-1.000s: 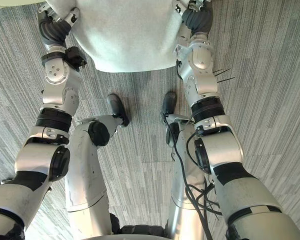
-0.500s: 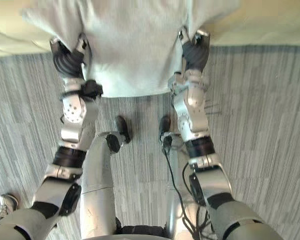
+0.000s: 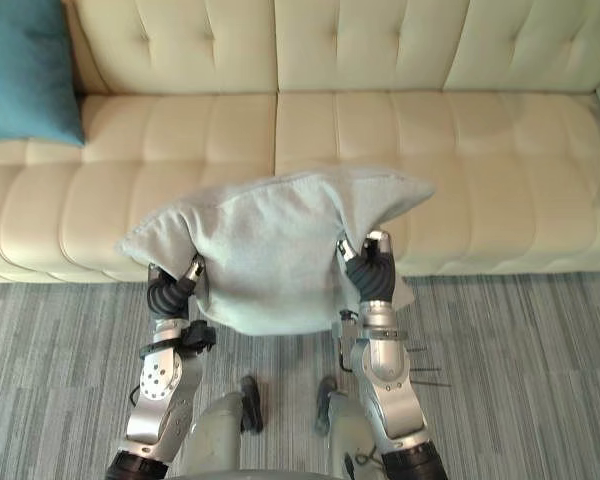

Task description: Pick up cushions and gather them together orderly.

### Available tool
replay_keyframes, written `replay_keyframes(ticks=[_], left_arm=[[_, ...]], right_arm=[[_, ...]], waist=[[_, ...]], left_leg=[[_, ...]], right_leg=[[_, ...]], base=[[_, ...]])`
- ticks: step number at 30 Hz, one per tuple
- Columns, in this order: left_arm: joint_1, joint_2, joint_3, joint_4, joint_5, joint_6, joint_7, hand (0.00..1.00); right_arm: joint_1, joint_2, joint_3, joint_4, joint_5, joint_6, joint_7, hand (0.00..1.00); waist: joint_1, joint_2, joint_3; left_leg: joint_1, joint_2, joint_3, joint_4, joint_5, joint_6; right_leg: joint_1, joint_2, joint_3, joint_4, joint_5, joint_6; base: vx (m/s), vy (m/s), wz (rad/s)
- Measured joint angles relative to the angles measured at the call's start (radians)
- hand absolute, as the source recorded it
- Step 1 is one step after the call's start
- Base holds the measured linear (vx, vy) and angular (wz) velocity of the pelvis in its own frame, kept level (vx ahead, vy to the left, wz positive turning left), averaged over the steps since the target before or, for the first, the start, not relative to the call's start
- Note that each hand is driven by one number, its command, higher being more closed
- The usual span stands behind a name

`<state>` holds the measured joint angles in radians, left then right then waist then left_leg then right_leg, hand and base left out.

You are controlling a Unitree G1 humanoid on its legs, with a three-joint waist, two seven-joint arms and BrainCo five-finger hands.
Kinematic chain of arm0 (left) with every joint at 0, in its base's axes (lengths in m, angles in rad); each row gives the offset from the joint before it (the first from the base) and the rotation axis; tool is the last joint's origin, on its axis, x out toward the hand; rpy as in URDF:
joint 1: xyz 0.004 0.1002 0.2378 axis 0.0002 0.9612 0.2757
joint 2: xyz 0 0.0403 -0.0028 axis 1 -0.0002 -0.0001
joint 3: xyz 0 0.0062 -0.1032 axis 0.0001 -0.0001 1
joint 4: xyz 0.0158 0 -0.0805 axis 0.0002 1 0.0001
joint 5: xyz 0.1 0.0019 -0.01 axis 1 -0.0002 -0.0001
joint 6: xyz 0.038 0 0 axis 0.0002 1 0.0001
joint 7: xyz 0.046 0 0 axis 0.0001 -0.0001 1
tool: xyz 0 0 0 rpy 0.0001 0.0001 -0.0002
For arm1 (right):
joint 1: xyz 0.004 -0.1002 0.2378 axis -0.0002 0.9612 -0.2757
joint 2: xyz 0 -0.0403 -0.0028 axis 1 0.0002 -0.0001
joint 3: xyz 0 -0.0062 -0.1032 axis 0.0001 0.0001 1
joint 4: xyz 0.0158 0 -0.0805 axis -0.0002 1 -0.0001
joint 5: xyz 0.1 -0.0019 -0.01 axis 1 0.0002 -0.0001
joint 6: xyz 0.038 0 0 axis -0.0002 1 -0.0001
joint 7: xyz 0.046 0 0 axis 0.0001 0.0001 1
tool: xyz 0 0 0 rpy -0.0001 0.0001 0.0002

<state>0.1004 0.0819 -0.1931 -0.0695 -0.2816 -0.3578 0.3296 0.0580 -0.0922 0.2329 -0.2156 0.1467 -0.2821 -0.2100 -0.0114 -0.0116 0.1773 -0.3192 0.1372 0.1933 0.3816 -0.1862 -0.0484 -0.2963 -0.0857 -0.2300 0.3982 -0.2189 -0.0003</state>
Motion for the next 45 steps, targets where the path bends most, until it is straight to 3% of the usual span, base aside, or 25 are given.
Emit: replay_keyframes(ticks=[6,9,10,11,12,13,15,17,18,19,20,21,23,24,25,26,29,30,33,34,35,38,39,40,45], left_arm=[[0.042,0.013,0.002,-0.026,0.026,0.0,-0.004,1.0],[0.054,0.013,0.01,-0.028,0.058,0.004,-0.003,1.0],[0.065,0.016,0.009,-0.036,0.065,0.008,-0.003,1.0],[0.077,0.02,0.009,-0.051,0.084,0.015,-0.004,1.0],[0.078,0.021,0.011,-0.06,0.096,0.023,-0.003,1.0],[0.078,0.021,0.012,-0.063,0.1,0.023,-0.003,1.0],[0.077,0.02,0.015,-0.091,0.104,0.023,-0.001,1.0],[0.07,0.021,0.015,-0.101,0.108,0.022,-0.001,1.0],[0.068,0.022,0.014,-0.101,0.112,0.023,-0.002,1.0],[0.069,0.024,0.01,-0.101,0.119,0.024,-0.002,1.0],[0.069,0.018,-0.002,-0.091,0.121,0.026,-0.002,1.0],[0.07,0.001,-0.014,-0.078,0.123,0.039,-0.015,1.0],[0.063,-0.02,-0.016,-0.072,0.124,0.047,-0.034,1.0],[0.038,-0.023,-0.027,-0.044,0.124,0.047,-0.049,1.0],[0.024,-0.025,-0.033,-0.026,0.124,0.049,-0.058,1.0],[0.013,-0.029,-0.039,0.0,0.123,0.049,-0.07,1.0],[0.012,-0.026,-0.048,0.023,0.122,0.049,-0.104,1.0],[0.003,-0.022,-0.048,0.023,0.122,0.049,-0.111,1.0],[-0.006,-0.017,-0.045,0.023,0.122,0.049,-0.112,1.0],[-0.007,-0.021,-0.047,0.023,0.121,0.049,-0.112,1.0],[-0.008,-0.021,-0.051,0.023,0.122,0.05,-0.112,1.0],[-0.011,0.016,-0.051,0.024,0.122,0.055,-0.112,1.0],[-0.011,0.018,-0.05,0.024,0.122,0.056,-0.111,1.0],[-0.022,0.023,-0.029,-0.002,0.126,0.056,-0.1,1.0],[-0.07,0.024,-0.022,0.002,0.137,0.056,-0.067,1.0]], right_arm=[[-0.004,-0.002,-0.001,0.014,0.0,0.001,0.021,1.0],[-0.033,-0.002,-0.006,0.1,0.0,0.001,0.021,1.0],[-0.032,-0.002,-0.009,0.135,0.0,0.001,0.021,1.0],[-0.032,-0.002,-0.009,0.165,0.0,0.001,0.026,1.0],[-0.03,-0.007,-0.01,0.195,0.0,0.001,0.041,1.0],[-0.029,-0.014,-0.01,0.206,0.0,0.003,0.046,1.0],[-0.029,-0.014,-0.01,0.241,0.001,0.011,0.072,1.0],[-0.028,-0.023,-0.012,0.267,0.002,0.017,0.09,1.0],[-0.024,-0.035,-0.014,0.278,0.006,0.023,0.103,1.0],[-0.007,-0.043,-0.017,0.273,0.008,0.025,0.109,1.0],[0.016,-0.049,-0.02,0.267,0.008,0.024,0.113,1.0],[0.029,-0.075,-0.028,0.268,0.009,0.032,0.115,1.0],[0.024,-0.089,-0.045,0.268,0.009,0.049,0.119,1.0],[0.025,-0.094,-0.069,0.268,0.009,0.053,0.119,1.0],[0.024,-0.096,-0.079,0.268,0.009,0.054,0.117,1.0],[0.024,-0.101,-0.088,0.267,0.009,0.055,0.116,1.0],[0.031,-0.104,-0.121,0.222,0.01,0.046,0.098,1.0],[0.02,-0.108,-0.126,0.207,0.01,0.034,0.096,1.0],[0.006,-0.113,-0.141,0.205,0.009,0.028,0.096,1.0],[0.01,-0.115,-0.141,0.206,0.009,0.028,0.096,1.0],[0.015,-0.114,-0.141,0.214,0.008,0.029,0.096,1.0],[0.028,-0.069,-0.141,0.231,0.002,0.037,0.096,1.0],[0.025,-0.069,-0.139,0.231,0.0,0.04,0.096,1.0],[-0.03,-0.057,-0.115,0.233,-0.001,0.057,0.093,1.0],[-0.109,-0.046,-0.113,0.241,-0.001,0.059,0.075,1.0]], waist=[[0.001,0.0,-0.047],[-0.001,0.0,-0.047],[-0.005,-0.001,-0.047],[-0.008,-0.001,-0.047],[-0.018,0.008,-0.043],[-0.022,0.016,-0.042],[-0.027,0.016,-0.042],[-0.032,0.02,-0.039],[-0.039,0.021,-0.039],[-0.045,0.003,-0.049],[-0.051,0.015,-0.048],[-0.057,0.063,-0.052],[-0.058,0.074,-0.05],[-0.055,0.074,-0.05],[-0.052,0.076,-0.048],[-0.046,0.079,-0.043],[-0.042,0.08,-0.044],[-0.03,0.08,-0.044],[-0.024,0.082,-0.045],[-0.023,0.097,-0.047],[-0.023,0.111,-0.057],[-0.029,0.068,-0.068],[-0.026,0.067,-0.069],[-0.024,0.068,-0.072],[-0.026,0.048,-0.073]], left_leg=[[0.127,-0.017,0.063,-0.108,0.006,0.003],[0.227,-0.02,0.115,-0.142,-0.017,0.017],[0.267,-0.028,0.122,-0.146,-0.033,0.019],[0.307,-0.038,0.124,-0.156,-0.052,0.031],[0.335,-0.039,0.117,-0.157,-0.073,0.04],[0.34,-0.038,0.112,-0.156,-0.091,0.045],[0.361,-0.026,0.104,-0.159,-0.114,0.035],[0.387,-0.011,0.088,-0.173,-0.133,0.013],[0.409,-0.001,0.078,-0.187,-0.143,-0.006],[0.419,-0.003,0.067,-0.191,-0.154,-0.043],[0.436,0.006,0.043,-0.174,-0.177,-0.078],[0.436,0.047,0.025,-0.141,-0.18,-0.095],[0.384,0.083,0.007,-0.003,-0.143,-0.138],[0.312,0.113,-0.007,0.171,-0.085,-0.138],[0.274,0.133,-0.008,0.277,-0.049,-0.128],[0.224,0.165,0.004,0.439,-0.052,-0.12],[0.13,0.17,0.063,0.553,-0.103,-0.045],[0.076,0.168,0.077,0.5,-0.117,-0.024],[0.026,0.152,0.079,0.252,-0.106,-0.031],[0.037,0.142,0.071,0.098,-0.003,-0.033],[0.05,0.141,0.052,0.028,0.058,-0.052],[0.128,0.06,0.1,-0.087,0.082,-0.022],[0.142,0.046,0.113,-0.105,0.087,-0.015],[0.179,-0.002,0.159,-0.183,0.104,0.01],[0.183,-0.014,0.168,-0.21,0.112,0.014]], right_leg=[[0.092,0.003,0.041,-0.092,0.04,0.022],[0.039,-0.021,0.068,0.132,0.046,0.032],[-0.005,-0.045,0.07,0.276,0.065,0.057],[-0.057,-0.076,0.069,0.418,0.118,0.039],[-0.108,-0.094,0.056,0.506,0.112,0.003],[-0.131,-0.095,0.054,0.517,0.076,0.004],[-0.188,-0.093,0.03,0.434,0.017,0.027],[-0.223,-0.083,0.002,0.269,0.026,0.034],[-0.227,-0.059,0.014,0.108,0.076,0.043],[-0.21,-0.05,0.037,-0.009,0.123,0.041],[-0.204,-0.032,0.067,0.005,0.238,0.011],[-0.217,-0.022,0.043,0.087,0.187,-0.011],[-0.228,-0.018,0.027,0.17,0.12,-0.046],[-0.199,-0.012,0.013,0.171,0.096,-0.063],[-0.172,-0.005,0.011,0.156,0.09,-0.069],[-0.099,0.015,0.01,0.108,0.087,-0.072],[0.054,0.023,0.015,-0.013,0.087,-0.072],[0.076,0.022,0.023,-0.048,0.088,-0.071],[0.092,0.007,0.026,-0.074,0.101,-0.05],[0.101,0.016,0.035,-0.076,0.103,-0.03],[0.115,0.028,0.055,-0.087,0.091,0.008],[0.14,-0.029,0.109,-0.144,0.126,0.059],[0.148,-0.039,0.121,-0.158,0.133,0.071],[0.167,-0.066,0.17,-0.254,0.203,0.081],[0.165,-0.069,0.183,-0.281,0.231,0.075]], base=[[0.12,0.06,-0.22],[0.11,0.111,-0.41],[0.09,0.098,-0.18],[0.13,0.089,-0.09],[0.14,0.045,-0.01],[0.18,-0.008,0.06],[0.19,-0.067,0.09],[0.3,-0.158,0.22],[0.46,-0.257,0.46],[0.51,-0.281,0.58],[0.49,-0.224,0.59],[0.53,-0.211,0.4],[0.52,-0.215,0.13],[0.41,-0.186,0.08],[0.56,-0.222,0.03],[0.43,-0.14,-0.09],[0.36,-0.028,-0.11],[0.24,0.062,-0.19],[0.18,0.13,-0.24],[0.16,0.236,-0.36],[0.17,0.261,-0.32],[0.13,0.202,-0.15],[0.08,0.334,-0.43],[0.03,0.29,-0.43],[-0.02,0.085,-0.15]])
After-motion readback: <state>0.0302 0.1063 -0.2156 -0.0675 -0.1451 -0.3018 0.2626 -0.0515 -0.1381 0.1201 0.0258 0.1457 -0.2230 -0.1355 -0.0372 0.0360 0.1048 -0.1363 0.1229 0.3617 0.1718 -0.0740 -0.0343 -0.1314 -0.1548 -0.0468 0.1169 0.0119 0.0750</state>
